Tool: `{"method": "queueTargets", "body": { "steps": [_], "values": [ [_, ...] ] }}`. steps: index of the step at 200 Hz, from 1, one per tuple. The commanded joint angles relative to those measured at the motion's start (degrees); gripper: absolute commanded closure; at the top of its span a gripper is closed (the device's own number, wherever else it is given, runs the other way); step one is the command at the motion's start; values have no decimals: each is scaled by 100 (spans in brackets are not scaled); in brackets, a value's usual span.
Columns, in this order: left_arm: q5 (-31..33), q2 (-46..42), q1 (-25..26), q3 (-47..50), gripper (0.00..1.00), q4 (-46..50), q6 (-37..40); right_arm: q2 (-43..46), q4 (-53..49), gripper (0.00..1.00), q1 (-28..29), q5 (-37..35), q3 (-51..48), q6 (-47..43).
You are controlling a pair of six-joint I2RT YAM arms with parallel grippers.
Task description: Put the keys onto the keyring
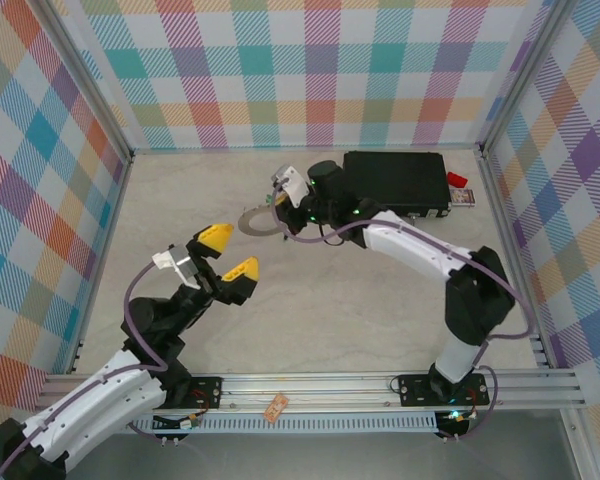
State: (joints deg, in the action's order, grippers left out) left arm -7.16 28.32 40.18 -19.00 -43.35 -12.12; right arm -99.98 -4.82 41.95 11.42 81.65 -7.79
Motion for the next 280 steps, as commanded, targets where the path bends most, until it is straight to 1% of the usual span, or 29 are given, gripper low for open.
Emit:
{"method": "queueTargets", "body": {
  "steps": [1, 34, 56, 73, 160, 221, 280],
  "values": [
    [268, -427, -63, 55, 0, 584, 154, -385, 415, 100, -38, 251, 583, 172],
    [431, -987, -63, 91, 0, 1108, 223, -998, 631, 100, -38, 351, 1099, 480],
    [456, -1115, -63, 98, 0, 1269, 262, -1331, 600, 100, -42, 394, 1407, 459],
    [478, -1126, -63, 99, 0, 1303, 280, -1435, 581, 100, -43, 442, 1447, 463],
    [505, -852, -68, 146, 0, 1075, 261, -1184, 795, 100, -20, 559, 501, 594],
    [496, -742, -63, 169, 0, 978, 214, -665, 1084, 100, -3, 564, -366, 791],
    [543, -700, -63, 176, 0, 915, 289, -107, 1030, 100, 155, 427, -1078, 838]
  ]
}}
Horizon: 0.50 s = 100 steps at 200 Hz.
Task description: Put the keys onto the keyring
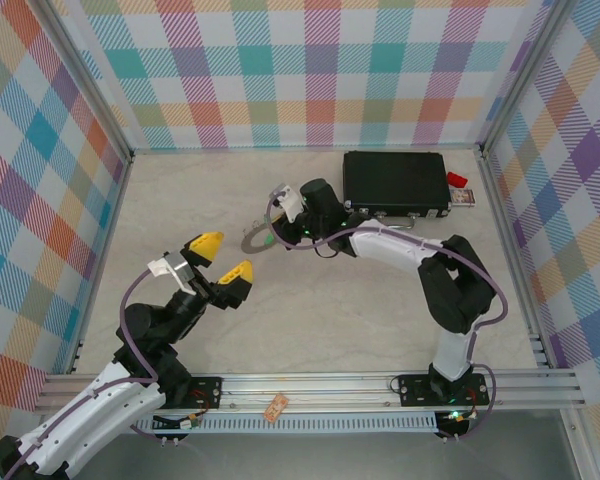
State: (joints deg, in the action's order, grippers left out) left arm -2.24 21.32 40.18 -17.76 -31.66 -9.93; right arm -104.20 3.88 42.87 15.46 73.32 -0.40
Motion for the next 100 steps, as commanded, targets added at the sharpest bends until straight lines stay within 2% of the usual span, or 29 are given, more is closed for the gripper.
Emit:
{"method": "queueTargets", "body": {
  "steps": [1, 100],
  "values": [
    [50, -3, -63, 52, 0, -258, 71, 318, 158, 100, 68, 20, -255, 101],
    [13, 64, -68, 64, 0, -344, 27, 1236, -303, 100, 116, -88, -1406, 172]
  ]
}}
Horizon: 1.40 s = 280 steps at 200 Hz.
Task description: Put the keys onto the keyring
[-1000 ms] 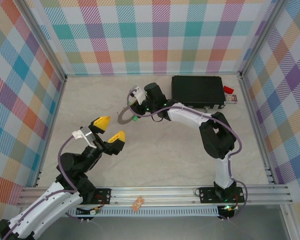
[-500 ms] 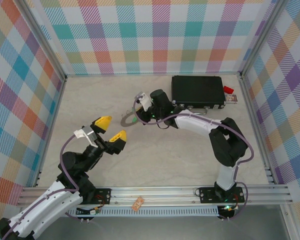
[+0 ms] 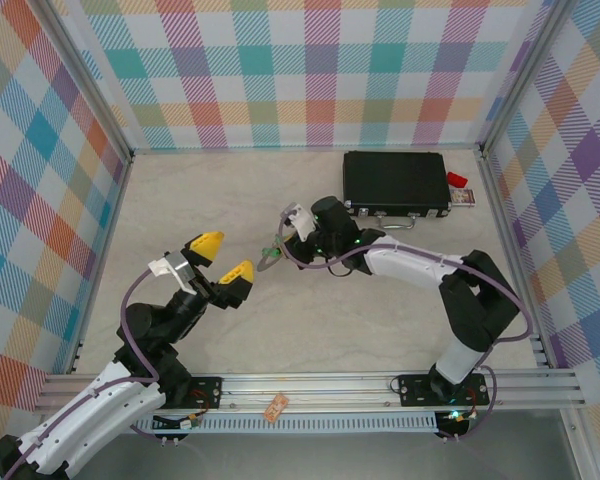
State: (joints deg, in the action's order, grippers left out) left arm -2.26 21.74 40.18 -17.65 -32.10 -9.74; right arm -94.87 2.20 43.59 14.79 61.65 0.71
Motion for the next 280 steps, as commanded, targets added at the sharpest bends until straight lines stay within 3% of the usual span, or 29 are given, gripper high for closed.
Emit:
{"method": "queueTargets", "body": {
  "steps": [1, 131, 214, 280],
  "values": [
    [15, 23, -66, 56, 0, -299, 7, 311, -146, 100, 44, -20, -249, 61],
    [-31, 195, -68, 121, 0, -482, -90, 858, -1276, 100, 35, -701, -1108, -94],
    [-20, 275, -63, 174, 0, -559, -124, 576, -2009, 100, -9, -1293, -1146, -24],
    [5, 287, -63, 209, 0, -585, -107, 321, -2460, 100, -58, -1359, -1067, 179]
  ]
}}
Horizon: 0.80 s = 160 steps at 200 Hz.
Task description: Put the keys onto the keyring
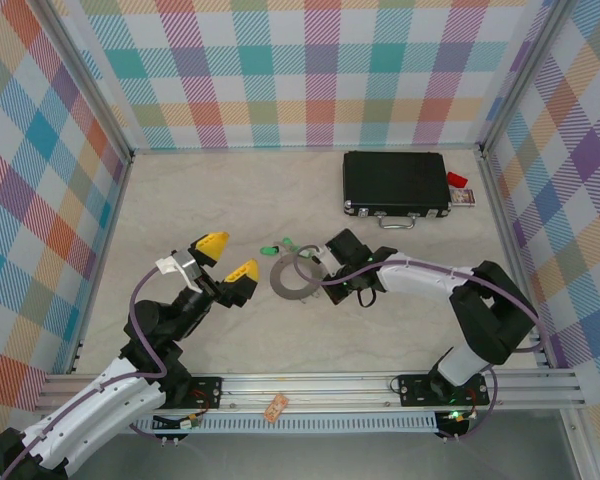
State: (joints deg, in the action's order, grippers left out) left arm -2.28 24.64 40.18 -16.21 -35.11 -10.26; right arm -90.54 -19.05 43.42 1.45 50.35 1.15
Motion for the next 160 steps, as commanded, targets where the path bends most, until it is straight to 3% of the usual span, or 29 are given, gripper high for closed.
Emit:
{"method": "queueTargets", "body": {
  "steps": [1, 160],
  "values": [
    [8, -8, -63, 65, 0, -285, -55, -112, -332, 100, -42, -20, 63, 138],
    [96, -126, -63, 221, 0, -347, 24, -480, -1234, 96, -123, -137, 344, 1150]
  ]
}}
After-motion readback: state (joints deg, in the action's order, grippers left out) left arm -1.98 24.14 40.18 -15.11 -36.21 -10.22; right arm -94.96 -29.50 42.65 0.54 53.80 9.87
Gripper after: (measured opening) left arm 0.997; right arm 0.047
